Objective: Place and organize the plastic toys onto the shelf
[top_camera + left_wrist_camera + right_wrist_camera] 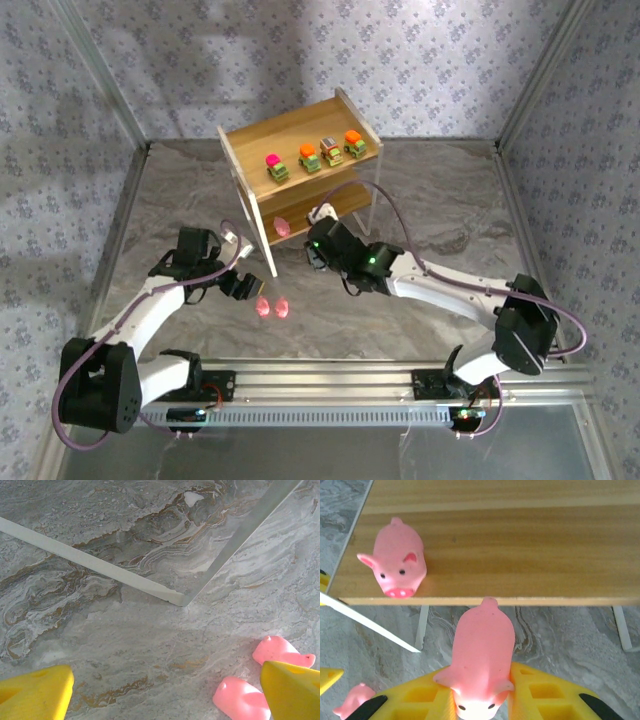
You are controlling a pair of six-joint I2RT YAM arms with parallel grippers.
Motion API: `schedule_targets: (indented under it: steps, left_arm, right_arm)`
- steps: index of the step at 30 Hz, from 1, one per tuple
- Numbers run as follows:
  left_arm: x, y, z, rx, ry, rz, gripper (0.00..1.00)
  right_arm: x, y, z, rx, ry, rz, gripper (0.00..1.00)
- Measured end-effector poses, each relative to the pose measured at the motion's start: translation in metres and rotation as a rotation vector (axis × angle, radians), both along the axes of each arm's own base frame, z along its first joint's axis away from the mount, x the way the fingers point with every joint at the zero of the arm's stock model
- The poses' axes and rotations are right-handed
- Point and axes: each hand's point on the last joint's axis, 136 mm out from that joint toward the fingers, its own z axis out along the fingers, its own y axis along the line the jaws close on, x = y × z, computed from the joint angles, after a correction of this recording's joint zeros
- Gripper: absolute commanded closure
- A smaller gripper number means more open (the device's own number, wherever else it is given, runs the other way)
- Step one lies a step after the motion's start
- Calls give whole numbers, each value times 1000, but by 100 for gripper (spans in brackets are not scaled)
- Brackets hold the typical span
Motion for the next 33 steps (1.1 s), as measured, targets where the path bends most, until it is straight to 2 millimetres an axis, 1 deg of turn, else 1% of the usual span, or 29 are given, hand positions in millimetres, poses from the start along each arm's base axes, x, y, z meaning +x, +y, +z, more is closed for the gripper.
schedule_targets:
  steps: [10,19,26,33]
  left_arm:
    - [0,0,0,2,0,1,4]
    - [1,2,-1,10,-3,7,4]
    - [1,2,-1,10,-3,7,4]
    - [1,2,-1,11,-3,8,4]
  right_arm:
    - [24,16,11,9,-2,44,70]
    - [41,18,4,1,13,36,70]
    - [48,21,-2,-9,20,33,71]
    - [53,27,3,-1,12,33,71]
